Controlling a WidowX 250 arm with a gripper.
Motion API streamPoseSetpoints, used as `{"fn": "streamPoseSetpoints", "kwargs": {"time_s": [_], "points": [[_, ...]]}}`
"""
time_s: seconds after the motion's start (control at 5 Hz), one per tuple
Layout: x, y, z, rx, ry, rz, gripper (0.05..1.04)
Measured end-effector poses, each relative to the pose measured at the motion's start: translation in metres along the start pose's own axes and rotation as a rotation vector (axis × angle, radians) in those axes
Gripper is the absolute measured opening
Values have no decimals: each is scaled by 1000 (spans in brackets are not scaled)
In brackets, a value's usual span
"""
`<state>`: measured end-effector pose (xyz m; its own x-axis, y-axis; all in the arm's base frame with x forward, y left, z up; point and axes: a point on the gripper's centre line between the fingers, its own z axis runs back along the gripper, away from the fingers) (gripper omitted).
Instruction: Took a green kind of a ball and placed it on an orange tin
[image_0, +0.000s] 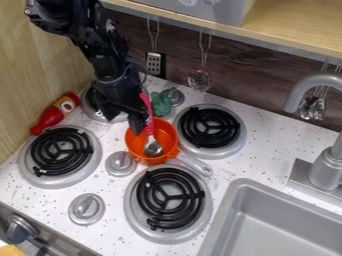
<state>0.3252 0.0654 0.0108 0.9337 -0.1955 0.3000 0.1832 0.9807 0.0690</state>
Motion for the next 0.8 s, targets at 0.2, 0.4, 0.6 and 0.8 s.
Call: {"fn": "streamPoseSetpoints", "kwargs": {"time_s": [0.2, 0.4, 0.6, 0.8], "points": [[26, 13, -8, 54, -95, -47, 998], [47, 16, -23, 52, -205, -92, 998], [67, 22, -27, 79, -264, -119, 998], [73, 18, -30, 74, -276, -122, 998]]}}
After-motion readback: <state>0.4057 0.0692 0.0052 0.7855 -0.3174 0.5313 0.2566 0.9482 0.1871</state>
